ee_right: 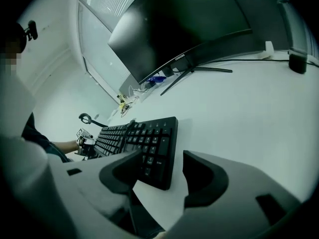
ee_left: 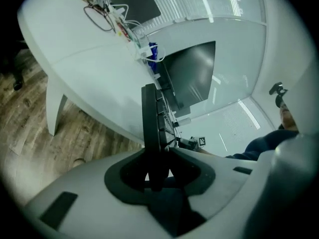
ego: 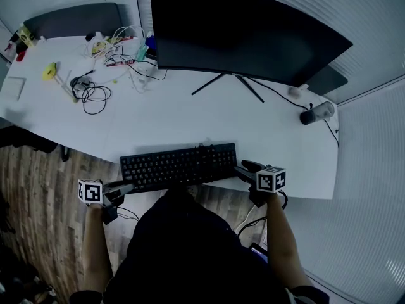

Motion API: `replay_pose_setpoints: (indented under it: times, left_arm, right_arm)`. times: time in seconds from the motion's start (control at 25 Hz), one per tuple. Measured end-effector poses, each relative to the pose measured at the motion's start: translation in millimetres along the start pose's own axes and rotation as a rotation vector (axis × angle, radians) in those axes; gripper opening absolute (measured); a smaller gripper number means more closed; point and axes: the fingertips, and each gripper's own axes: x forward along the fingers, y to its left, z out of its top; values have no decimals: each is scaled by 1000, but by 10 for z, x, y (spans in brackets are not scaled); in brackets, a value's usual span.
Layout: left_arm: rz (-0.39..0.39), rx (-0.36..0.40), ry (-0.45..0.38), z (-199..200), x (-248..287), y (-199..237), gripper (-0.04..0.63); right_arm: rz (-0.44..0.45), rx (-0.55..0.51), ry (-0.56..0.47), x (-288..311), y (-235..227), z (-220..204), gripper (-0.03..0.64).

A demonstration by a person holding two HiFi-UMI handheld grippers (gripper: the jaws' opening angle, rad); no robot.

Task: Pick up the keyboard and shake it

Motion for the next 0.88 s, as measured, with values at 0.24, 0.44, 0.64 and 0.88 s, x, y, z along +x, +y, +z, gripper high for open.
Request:
replay_pose_setpoints:
  times: [0.24,0.44,0.64,0.88]
  left_arm:
    - [-49,58,-49,257,0,-309,131]
    - [-116,-33,-114,380,53,-458,115]
    - [-136,-47,-136,453,66,-602,109]
    - [-131,-68,-112,419,105,-789,106]
  right_arm:
    - [9,34,-24,22,31,-48,243]
    - [22,80,-41,-94,110,-111,243]
    - [150,235,-77,-92,632,-393,242]
    - [390,542,-125,270,1244,-576,242]
